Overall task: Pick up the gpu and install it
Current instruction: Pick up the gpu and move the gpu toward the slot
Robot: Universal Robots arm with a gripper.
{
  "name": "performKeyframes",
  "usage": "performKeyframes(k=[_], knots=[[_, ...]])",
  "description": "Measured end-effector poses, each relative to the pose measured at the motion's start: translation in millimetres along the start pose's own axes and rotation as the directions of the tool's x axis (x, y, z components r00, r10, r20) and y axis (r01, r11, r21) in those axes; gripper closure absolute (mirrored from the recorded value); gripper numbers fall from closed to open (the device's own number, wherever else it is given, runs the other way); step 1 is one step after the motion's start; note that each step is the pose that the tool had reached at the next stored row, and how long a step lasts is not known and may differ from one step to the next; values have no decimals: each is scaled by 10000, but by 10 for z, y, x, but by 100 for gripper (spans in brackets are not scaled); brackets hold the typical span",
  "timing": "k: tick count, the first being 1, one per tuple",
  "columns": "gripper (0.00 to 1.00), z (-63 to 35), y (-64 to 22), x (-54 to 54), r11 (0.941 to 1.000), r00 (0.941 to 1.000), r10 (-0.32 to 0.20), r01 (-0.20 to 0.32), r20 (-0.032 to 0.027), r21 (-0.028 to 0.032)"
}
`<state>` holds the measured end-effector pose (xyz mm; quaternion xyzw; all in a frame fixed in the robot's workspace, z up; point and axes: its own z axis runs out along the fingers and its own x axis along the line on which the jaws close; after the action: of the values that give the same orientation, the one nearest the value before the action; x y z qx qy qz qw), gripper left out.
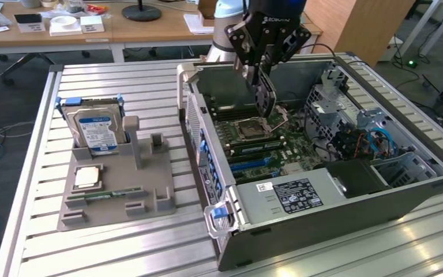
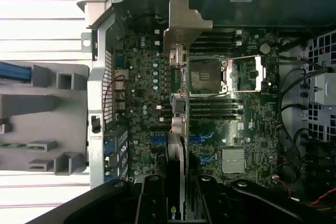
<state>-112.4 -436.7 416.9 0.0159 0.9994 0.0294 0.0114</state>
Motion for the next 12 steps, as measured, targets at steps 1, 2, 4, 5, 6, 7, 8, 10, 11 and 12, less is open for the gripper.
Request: performKeyframes(k=[1,2,4,5,6,7,8,10,11,12], knots=[[74,0,0,-17,10000,10000,-5,5,0,-1],[74,1,1,-34,10000,10000,-10,10,-1,-2],[74,2,2,-69,10000,10000,-21,21,-1,-5],[74,2,3,-89,10000,10000,-28,28,-2,-7],[74,3,4,-108,10000,10000,-33,33,-2,-9],[74,3,4,-127,10000,10000,-39,39,-3,-10],[74,3,5,-150,10000,10000,-46,46,-3,-13],[74,4,6,-192,10000,10000,-58,58,-4,-17],[74,5,7,-213,10000,10000,-65,65,-5,-19],[74,5,8,-234,10000,10000,-71,71,-5,-20]])
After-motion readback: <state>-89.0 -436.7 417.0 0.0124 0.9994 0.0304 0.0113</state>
